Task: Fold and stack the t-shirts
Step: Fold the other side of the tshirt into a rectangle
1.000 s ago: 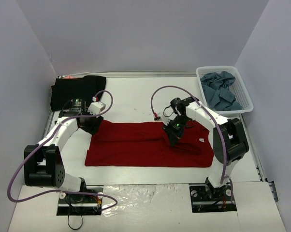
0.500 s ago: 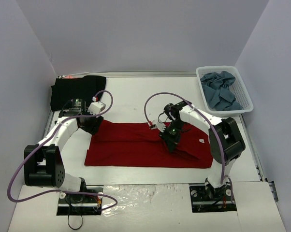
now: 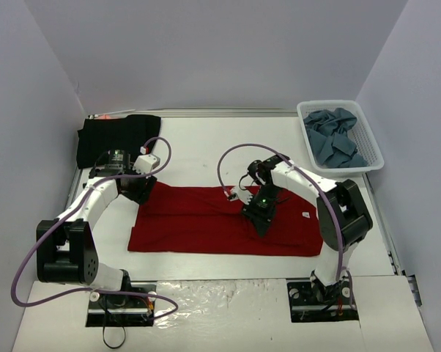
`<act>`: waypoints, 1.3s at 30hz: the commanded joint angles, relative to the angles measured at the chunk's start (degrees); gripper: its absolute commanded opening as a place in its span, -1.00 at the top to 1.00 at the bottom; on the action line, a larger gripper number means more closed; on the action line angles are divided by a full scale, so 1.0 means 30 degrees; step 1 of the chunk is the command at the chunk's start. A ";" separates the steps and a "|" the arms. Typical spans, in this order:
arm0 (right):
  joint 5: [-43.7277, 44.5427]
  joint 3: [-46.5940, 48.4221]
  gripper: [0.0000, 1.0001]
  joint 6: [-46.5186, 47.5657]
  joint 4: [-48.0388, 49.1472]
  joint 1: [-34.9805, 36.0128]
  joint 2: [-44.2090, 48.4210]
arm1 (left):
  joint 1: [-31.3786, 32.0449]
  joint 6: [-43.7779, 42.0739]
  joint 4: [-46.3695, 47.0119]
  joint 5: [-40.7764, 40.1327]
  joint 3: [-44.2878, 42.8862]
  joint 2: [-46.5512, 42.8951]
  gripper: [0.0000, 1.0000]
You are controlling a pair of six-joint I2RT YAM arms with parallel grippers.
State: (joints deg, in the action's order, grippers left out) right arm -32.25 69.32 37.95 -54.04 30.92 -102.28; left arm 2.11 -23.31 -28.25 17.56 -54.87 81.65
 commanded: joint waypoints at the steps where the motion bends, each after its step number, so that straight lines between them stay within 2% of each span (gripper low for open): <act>1: 0.0903 0.0448 0.33 -0.0170 -0.1235 -0.0487 0.1630 | -0.0176 0.0065 -0.0017 0.0355 -0.0255 -0.0204 -0.08; 3: 0.1139 0.0448 0.35 -0.0346 -0.1030 -0.1190 0.2129 | -0.0117 -0.0023 -0.0046 0.0590 -0.0225 -0.0030 -0.09; 7: 0.1724 0.0098 0.57 -0.0551 -0.0386 -0.3708 0.2949 | 0.0116 -0.0140 -0.0104 0.0942 -0.0283 0.0498 -0.09; 12: 0.3776 -0.1160 0.59 -0.0990 0.0230 -0.5294 0.4150 | 0.0877 -0.0696 -0.0631 0.1323 -0.0489 0.1201 -0.08; 19: 0.3894 -0.1895 0.58 -0.1284 0.0436 -0.5647 0.5059 | 0.1523 -0.1224 -0.0632 0.1148 -0.0401 0.1817 -0.07; 25: 0.4420 -0.1837 0.57 -0.1343 0.0435 -0.5706 0.5323 | 0.1523 -0.1399 -0.0544 0.0826 -0.0255 0.2374 0.06; 32: 0.4422 -0.2159 0.57 -0.1255 0.0465 -0.5735 0.5206 | 0.1523 -0.1663 -0.0865 0.0825 -0.0020 0.2199 0.11; 36: 0.4334 -0.2247 0.57 -0.1255 0.0494 -0.5794 0.5382 | 0.1524 -0.1868 -0.1159 0.0943 -0.0020 0.2228 0.27; 39: 0.4305 -0.2364 0.57 -0.1226 0.0494 -0.5852 0.5528 | 0.1523 -0.1956 -0.1276 0.0914 0.0010 0.2199 0.30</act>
State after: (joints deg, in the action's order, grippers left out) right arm -19.92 62.89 34.35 -50.33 13.80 -88.27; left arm 6.70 -27.79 -30.04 19.66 -54.83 89.17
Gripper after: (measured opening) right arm 0.214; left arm 0.354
